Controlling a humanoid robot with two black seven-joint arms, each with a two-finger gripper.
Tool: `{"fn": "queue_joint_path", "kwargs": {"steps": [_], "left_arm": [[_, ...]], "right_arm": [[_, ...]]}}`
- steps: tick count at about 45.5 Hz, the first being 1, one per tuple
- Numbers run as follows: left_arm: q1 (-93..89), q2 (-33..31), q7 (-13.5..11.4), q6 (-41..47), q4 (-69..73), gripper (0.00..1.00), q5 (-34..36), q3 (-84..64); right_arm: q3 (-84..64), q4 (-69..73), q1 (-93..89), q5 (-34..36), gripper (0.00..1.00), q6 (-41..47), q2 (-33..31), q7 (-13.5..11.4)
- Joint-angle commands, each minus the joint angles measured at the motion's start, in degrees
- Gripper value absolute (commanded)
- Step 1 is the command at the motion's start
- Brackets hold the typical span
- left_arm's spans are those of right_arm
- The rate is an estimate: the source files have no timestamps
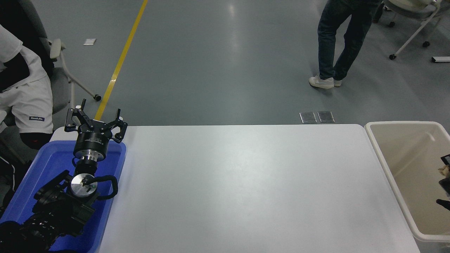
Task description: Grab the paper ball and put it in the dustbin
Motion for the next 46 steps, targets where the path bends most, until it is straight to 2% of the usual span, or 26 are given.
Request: {"fn": "queue_joint_path", "kwargs": {"steps": [1, 21, 31, 39, 46], "left_arm": [[0.01, 0.0, 0.0, 0.0, -0.02, 0.99, 0.01, 0.0], [0.01, 0.0, 0.0, 0.0, -0.02, 0.99, 0.01, 0.0], [0.01, 0.0, 0.0, 0.0, -0.02, 0.99, 0.01, 0.0], [0.01, 0.0, 0.0, 0.0, -0.02, 0.99, 0.01, 0.0], [-0.08, 0.0, 0.0, 0.0, -0.02, 0.99, 0.01, 0.0]], "right_arm": [[0.0, -0.12, 0.26, 0.03, 1.0, -0.72, 0.09, 0.06], [0.44, 1.11, 3.25, -0.06, 1.0, 0.16, -0.35, -0.03], [2.28, 3.48, 3.86, -0.06, 1.0, -0.02, -3.16, -0.03], [20.09, 8.3, 5.62, -1.11, 1.0, 0.25, -7.02, 0.24], [30.49, 13.06, 5.53, -0.68, 1.0, 0.25, -7.65, 0.5]]}}
